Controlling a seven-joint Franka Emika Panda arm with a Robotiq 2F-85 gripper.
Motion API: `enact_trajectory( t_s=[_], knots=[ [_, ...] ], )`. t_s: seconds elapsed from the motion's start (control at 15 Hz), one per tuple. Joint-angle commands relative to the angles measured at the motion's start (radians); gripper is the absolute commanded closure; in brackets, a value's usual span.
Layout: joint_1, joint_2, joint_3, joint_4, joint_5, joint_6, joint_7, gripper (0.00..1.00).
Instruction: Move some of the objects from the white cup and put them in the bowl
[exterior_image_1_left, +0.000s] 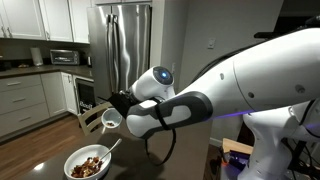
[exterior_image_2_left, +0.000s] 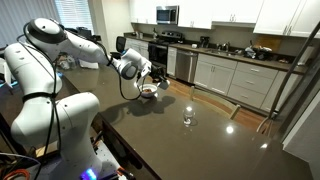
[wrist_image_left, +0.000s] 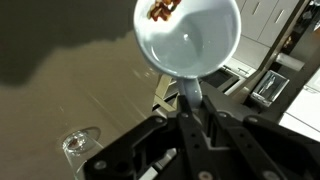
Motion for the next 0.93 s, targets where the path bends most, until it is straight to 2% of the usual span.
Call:
enact_trajectory(
  t_s=[0.0,0.07,0.13,0.33,0.4,0.87],
  knots=[
    [0.04,-0.001,-0.031,-0.017,0.017,0.01,0.012,0.94],
    [0.041,0.013,-0.017,-0.019,-0.027,0.041,0.009,0.94],
    [0.003,-0.013,-0.002,-0.006,-0.029,0.016,0.016,0.85],
    [0.023,-0.003,0.001,-0.006,-0.033,0.019,0.016,0.85],
    [0.026,0.0,0.001,-0.006,-0.033,0.019,0.016,0.94],
    [0.0,-0.097,-0.045,0.008,-0.025,-0.135,0.123,0.94]
  ],
)
